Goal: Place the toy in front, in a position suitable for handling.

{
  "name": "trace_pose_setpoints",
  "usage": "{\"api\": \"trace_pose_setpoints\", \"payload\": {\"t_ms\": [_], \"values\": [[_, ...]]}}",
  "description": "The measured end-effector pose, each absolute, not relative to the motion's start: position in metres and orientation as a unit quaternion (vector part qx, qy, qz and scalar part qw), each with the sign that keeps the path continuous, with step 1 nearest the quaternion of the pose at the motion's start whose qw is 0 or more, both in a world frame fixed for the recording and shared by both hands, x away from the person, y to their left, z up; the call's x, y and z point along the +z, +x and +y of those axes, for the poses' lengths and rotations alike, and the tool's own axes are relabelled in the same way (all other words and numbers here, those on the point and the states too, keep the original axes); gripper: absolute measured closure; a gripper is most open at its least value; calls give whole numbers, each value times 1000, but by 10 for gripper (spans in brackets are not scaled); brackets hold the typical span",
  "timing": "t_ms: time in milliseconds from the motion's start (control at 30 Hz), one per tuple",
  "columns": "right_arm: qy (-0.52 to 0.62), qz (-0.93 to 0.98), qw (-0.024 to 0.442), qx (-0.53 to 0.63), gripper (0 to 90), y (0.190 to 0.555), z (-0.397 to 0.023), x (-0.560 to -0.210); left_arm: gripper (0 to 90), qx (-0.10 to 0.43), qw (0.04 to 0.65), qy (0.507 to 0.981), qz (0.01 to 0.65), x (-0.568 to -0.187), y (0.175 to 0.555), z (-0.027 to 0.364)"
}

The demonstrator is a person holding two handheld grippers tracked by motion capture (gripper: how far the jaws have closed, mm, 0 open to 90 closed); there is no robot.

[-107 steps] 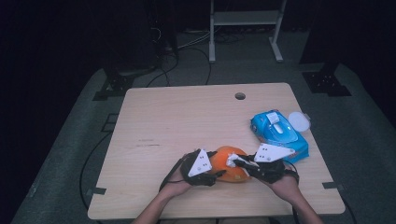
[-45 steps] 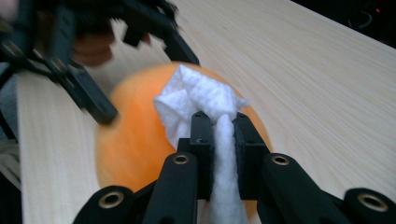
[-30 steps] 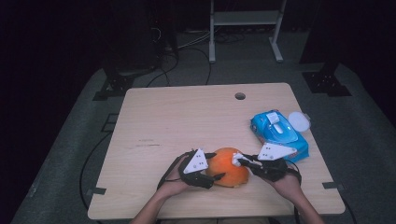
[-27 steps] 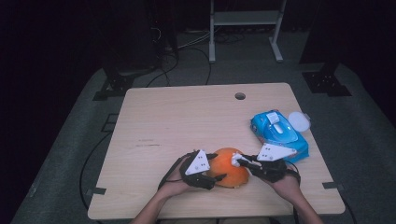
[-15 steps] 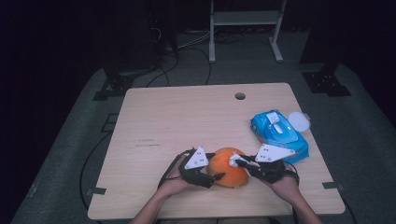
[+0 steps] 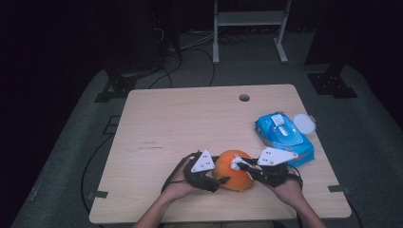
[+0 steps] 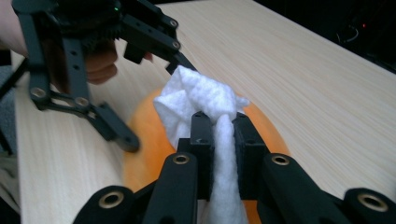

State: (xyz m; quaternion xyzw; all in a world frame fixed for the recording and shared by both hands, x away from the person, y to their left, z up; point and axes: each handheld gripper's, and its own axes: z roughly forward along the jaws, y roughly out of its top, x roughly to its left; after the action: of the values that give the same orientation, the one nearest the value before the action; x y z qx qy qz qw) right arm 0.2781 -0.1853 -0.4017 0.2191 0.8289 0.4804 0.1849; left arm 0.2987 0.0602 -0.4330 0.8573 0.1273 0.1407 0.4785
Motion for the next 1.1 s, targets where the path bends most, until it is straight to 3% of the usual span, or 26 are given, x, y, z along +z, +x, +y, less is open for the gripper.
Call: {"api": "trace_pose_setpoints", "payload": {"t_ms": [200, 433, 633, 833, 1033, 1100], "values": [[184, 834, 175, 489, 801, 266, -162, -394, 308, 165, 482, 853, 112, -422, 286, 50], [207, 827, 191, 486, 802, 270, -177, -392, 311, 158, 494, 847, 119, -423, 289, 49], [173, 847, 176, 471, 801, 263, -146, -400, 287, 166, 487, 850, 109, -426, 286, 47], [207, 833, 184, 478, 801, 274, -173, -399, 292, 150, 479, 856, 122, -435, 291, 61], [241, 825, 187, 475, 802, 282, -192, -404, 148, 117, 512, 837, 150, -428, 299, 69], [229, 829, 188, 474, 802, 279, -188, -403, 160, 118, 527, 829, 149, -426, 300, 70]]}}
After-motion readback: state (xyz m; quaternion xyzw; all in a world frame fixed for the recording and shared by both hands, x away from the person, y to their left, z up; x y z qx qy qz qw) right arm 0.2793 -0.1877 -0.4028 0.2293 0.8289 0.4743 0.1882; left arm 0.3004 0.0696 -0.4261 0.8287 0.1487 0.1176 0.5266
